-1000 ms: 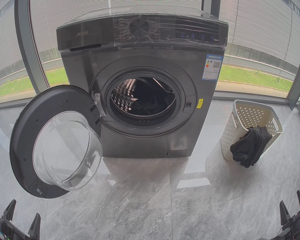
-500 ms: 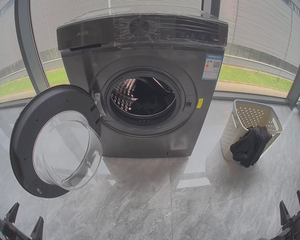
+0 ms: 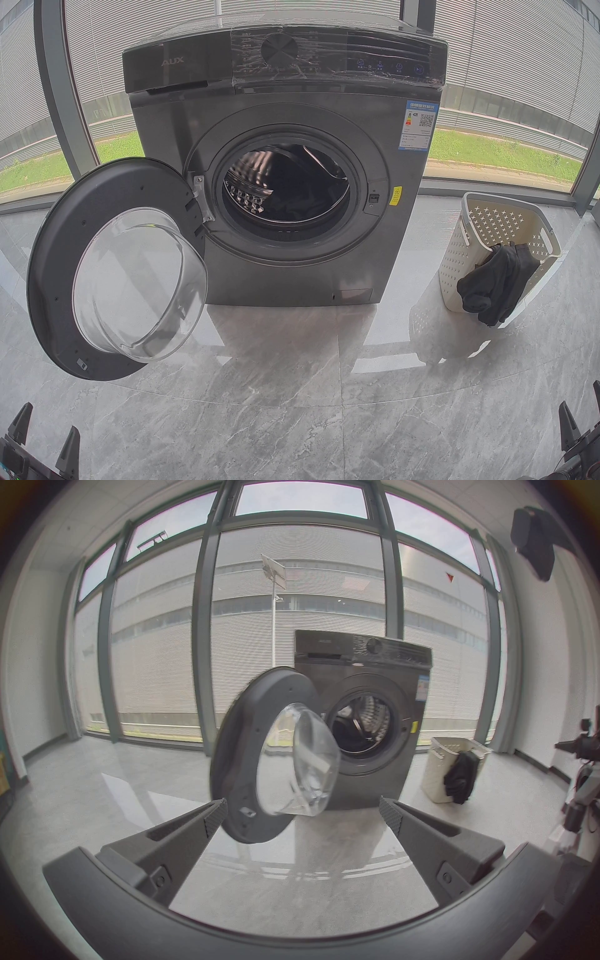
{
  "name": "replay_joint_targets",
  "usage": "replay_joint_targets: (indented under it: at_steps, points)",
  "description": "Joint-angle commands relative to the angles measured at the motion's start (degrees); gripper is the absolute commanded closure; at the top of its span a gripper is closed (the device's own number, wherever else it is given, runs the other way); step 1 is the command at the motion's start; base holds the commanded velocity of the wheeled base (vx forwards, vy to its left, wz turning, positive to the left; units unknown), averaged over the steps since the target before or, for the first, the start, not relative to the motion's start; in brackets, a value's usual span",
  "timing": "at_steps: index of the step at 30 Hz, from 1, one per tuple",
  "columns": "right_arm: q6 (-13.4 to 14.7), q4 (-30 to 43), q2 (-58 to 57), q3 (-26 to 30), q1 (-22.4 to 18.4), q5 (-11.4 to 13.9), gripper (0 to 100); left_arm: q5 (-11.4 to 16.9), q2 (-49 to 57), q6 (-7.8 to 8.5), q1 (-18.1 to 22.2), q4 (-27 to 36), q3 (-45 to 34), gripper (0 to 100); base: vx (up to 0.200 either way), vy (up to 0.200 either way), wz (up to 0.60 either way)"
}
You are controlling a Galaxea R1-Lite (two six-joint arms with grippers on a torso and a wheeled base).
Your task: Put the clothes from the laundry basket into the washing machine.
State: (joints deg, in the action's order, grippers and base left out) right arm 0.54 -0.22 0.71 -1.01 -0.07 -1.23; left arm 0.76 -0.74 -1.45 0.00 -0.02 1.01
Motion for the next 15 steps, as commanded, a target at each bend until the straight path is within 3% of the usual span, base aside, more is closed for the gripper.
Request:
replay_joint_targets:
  at_steps: [1, 2, 3, 5, 8, 15]
  points:
    - [-0.01, -0.04, -0.71, 1.01, 0.07, 0.0, 0, -1.9, 0.74, 2.68, 0.09, 0.46, -0.84, 0, 0.0, 0.0, 0.0]
    - [-0.01, -0.04, -0.71, 1.01, 0.07, 0.0, 0, -1.9, 0.74, 2.68, 0.09, 0.46, -0.84, 0, 0.0, 0.0, 0.0]
    - [-0.01, -0.04, -0.71, 1.01, 0.07, 0.0, 0, 3.29, 0.66, 4.0, -0.09, 2.13, -1.01, 0, 0.0, 0.0, 0.0]
    - [-0.01, -0.04, -0.71, 1.01, 0.07, 0.0, 0, 5.22, 0.57, 4.44, -0.09, 2.57, -0.92, 0, 0.0, 0.0, 0.0]
    - [-0.01, -0.04, -0.71, 1.01, -0.01, 0.0, 0, 3.73, 0.57, 3.74, 0.0, 2.4, -0.92, 0, 0.0, 0.0, 0.0]
    - [0.08, -0.04, -0.71, 1.01, 0.07, 0.0, 0, 3.46, 0.66, 3.21, 0.0, 2.31, -0.92, 0, 0.0, -0.2, 0.0]
